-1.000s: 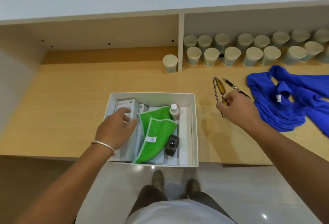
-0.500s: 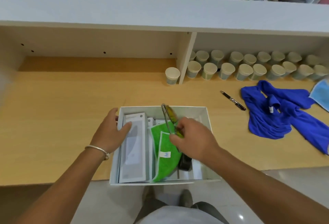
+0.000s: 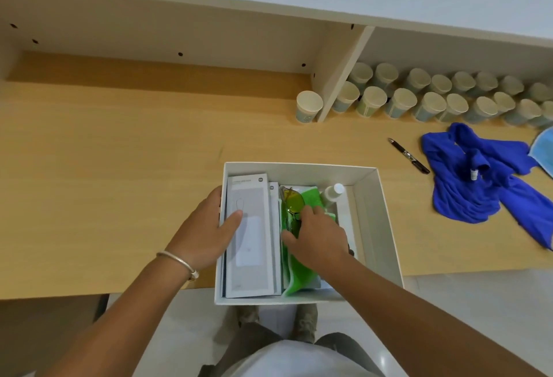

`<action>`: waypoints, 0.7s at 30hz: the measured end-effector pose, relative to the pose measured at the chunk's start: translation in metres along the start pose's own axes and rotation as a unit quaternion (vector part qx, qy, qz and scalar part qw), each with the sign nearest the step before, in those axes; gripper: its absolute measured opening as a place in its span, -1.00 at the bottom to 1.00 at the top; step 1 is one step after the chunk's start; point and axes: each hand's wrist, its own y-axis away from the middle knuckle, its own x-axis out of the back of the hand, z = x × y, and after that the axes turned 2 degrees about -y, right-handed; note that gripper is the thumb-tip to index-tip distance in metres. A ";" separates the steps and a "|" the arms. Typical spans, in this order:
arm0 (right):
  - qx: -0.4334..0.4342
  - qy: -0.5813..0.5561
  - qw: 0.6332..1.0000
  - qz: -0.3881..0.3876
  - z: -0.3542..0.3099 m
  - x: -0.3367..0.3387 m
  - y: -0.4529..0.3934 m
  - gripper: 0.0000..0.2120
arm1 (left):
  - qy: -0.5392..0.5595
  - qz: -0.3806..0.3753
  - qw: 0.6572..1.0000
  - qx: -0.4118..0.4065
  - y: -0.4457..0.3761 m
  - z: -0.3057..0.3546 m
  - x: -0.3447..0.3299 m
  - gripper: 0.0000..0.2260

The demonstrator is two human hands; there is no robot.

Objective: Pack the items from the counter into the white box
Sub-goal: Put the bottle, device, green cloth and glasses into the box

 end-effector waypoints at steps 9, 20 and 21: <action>0.160 -0.017 0.964 0.213 0.064 0.032 0.044 -0.39 | -0.201 -0.003 0.980 0.014 0.016 0.008 -0.004 -0.36; 0.107 -0.012 0.974 0.197 0.189 0.046 0.029 -0.26 | -0.267 -0.036 0.963 0.027 0.006 0.067 -0.065 -0.32; 0.108 -0.018 0.974 0.201 0.202 0.048 0.028 -0.25 | -0.267 -0.039 0.963 0.026 0.003 0.073 -0.074 -0.32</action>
